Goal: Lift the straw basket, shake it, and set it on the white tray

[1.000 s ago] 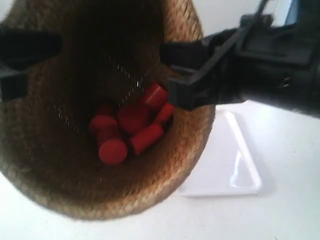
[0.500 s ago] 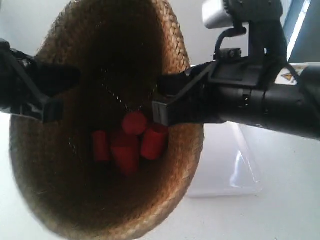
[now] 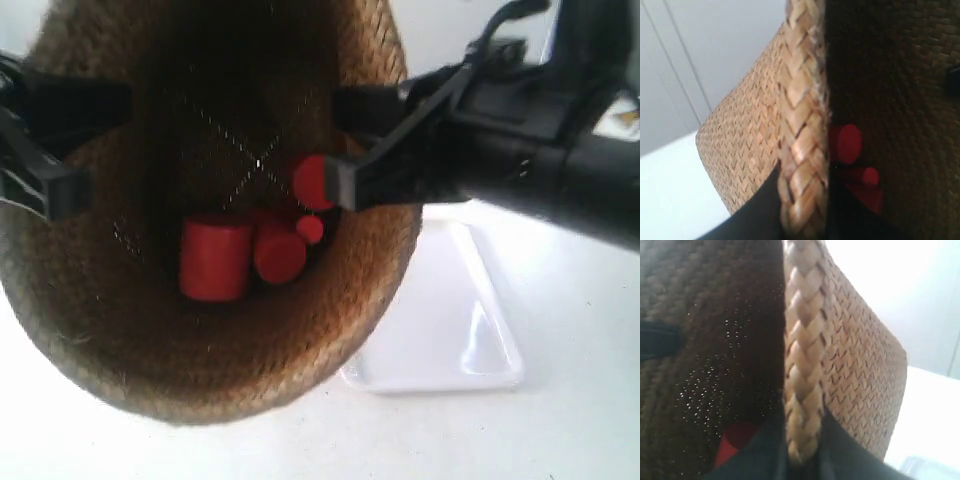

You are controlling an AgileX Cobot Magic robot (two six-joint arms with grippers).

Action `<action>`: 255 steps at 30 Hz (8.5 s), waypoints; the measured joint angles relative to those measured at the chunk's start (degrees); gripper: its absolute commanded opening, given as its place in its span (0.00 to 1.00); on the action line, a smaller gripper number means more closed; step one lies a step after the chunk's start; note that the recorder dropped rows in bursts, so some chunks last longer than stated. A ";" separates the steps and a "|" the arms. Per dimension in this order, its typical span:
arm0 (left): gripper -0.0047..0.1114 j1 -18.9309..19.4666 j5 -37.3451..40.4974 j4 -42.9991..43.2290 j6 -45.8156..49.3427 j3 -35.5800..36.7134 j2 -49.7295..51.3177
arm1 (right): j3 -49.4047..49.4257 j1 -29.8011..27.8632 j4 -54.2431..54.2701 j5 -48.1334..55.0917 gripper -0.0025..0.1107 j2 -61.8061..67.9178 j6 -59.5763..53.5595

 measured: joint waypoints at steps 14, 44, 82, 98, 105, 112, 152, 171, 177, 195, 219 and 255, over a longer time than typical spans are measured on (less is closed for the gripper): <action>0.04 -0.74 1.57 2.81 -3.74 -2.23 4.00 | -1.63 0.37 1.20 4.30 0.02 1.48 0.34; 0.04 -5.29 -1.18 4.79 -2.95 -6.99 2.99 | -2.95 2.97 -4.35 -0.01 0.02 -4.68 6.16; 0.04 -4.75 4.51 4.00 -11.11 -7.69 7.77 | 0.23 -1.17 -4.19 4.59 0.02 -2.46 9.08; 0.04 2.83 31.35 5.49 -21.68 -29.42 29.04 | -11.06 -24.94 -8.44 34.97 0.02 5.80 11.79; 0.04 2.83 38.15 4.64 -25.61 -39.04 35.34 | -18.91 -29.75 -14.34 45.17 0.02 6.75 15.20; 0.04 2.61 40.47 4.02 -27.41 -45.74 39.58 | -23.66 -33.31 -17.26 49.32 0.02 10.33 17.16; 0.34 -3.00 33.90 5.29 -29.94 -49.97 52.38 | -28.88 -39.11 -22.95 57.77 0.32 19.52 12.85; 0.69 -3.00 38.56 11.70 -28.71 -50.10 46.66 | -29.45 -39.11 -21.80 52.75 0.53 15.16 11.68; 0.63 -3.00 49.05 14.80 -25.95 -50.13 41.21 | -29.19 -39.11 -21.80 51.26 0.37 8.27 11.57; 0.04 -3.00 48.64 18.33 -19.38 -40.03 26.78 | -15.87 -39.11 -21.80 44.89 0.26 -6.54 11.31; 0.04 -3.00 47.98 18.85 -18.94 -39.75 23.78 | -15.87 -39.15 -21.80 45.13 0.26 -6.76 11.31; 0.04 20.10 31.23 3.04 -18.94 -13.97 -2.18 | -15.87 -39.15 -21.80 45.13 0.26 -6.76 11.31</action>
